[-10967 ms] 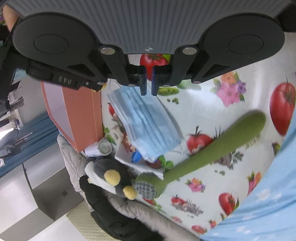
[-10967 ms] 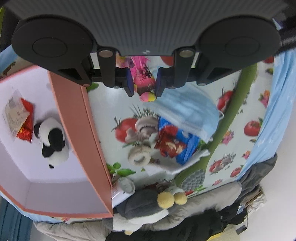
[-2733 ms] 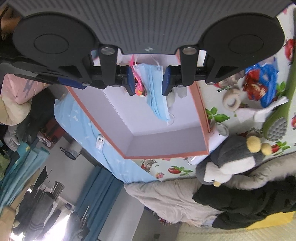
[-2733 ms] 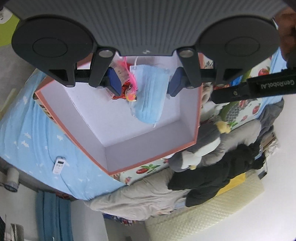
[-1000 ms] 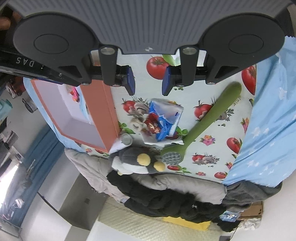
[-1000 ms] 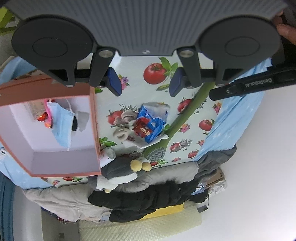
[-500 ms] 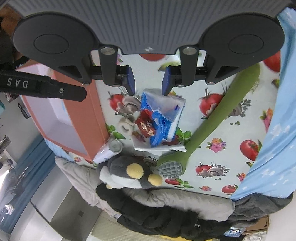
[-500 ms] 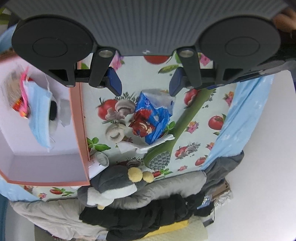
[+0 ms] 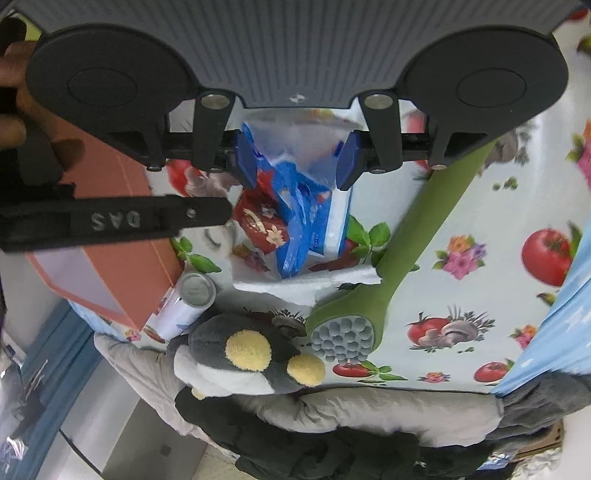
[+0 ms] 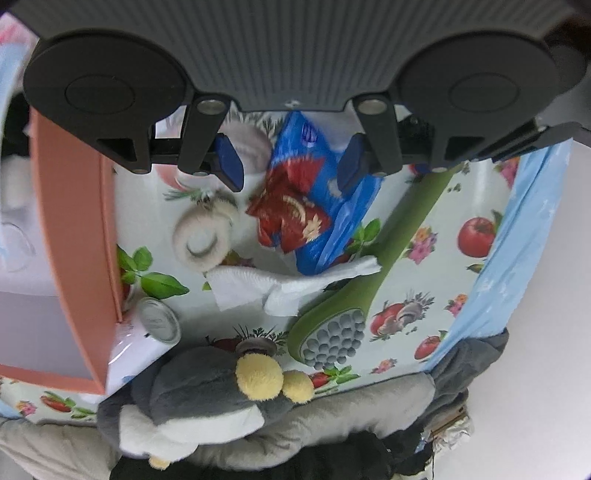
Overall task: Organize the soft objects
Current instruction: 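Move both tools back toward the blue bag and red candy packet, then grasp the blue plastic bag with left tool while right tool grasps the red candy packet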
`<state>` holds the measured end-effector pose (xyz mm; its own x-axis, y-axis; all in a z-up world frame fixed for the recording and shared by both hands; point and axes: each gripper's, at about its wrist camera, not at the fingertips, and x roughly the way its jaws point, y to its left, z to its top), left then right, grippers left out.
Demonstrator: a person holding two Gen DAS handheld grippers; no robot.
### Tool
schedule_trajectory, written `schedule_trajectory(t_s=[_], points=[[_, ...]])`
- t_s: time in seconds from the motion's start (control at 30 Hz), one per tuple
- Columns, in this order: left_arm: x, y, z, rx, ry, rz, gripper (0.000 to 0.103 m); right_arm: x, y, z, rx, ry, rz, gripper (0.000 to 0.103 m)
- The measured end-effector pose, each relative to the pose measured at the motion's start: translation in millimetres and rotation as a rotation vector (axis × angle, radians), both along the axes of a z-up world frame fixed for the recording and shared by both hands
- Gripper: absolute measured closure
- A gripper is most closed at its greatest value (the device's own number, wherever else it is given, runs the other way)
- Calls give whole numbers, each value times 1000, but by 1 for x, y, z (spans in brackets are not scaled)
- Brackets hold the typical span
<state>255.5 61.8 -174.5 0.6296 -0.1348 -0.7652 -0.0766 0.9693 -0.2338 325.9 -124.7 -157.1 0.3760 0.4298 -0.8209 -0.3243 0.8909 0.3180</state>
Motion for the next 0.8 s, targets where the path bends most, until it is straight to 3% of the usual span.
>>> schedule_trajectory(t_s=[0.23, 0.5, 0.57, 0.63, 0.73, 0.8], points=[[23, 5, -23, -6, 20, -20, 53, 26, 19, -22, -69, -12, 37, 47], [31, 6, -39, -11, 55, -25, 77, 35, 33, -39, -54, 6, 84, 50], [29, 6, -37, -2, 56, -3, 86, 33, 35, -37, -63, -12, 95, 61], [27, 6, -35, 0, 57, 9, 88, 31, 35, -33, -74, -25, 100, 72], [21, 4, -30, -9, 47, 20, 90, 25, 31, -29, -70, -27, 103, 76], [15, 2, -27, -6, 48, 33, 90, 20, 30, -25, -76, -33, 104, 92]])
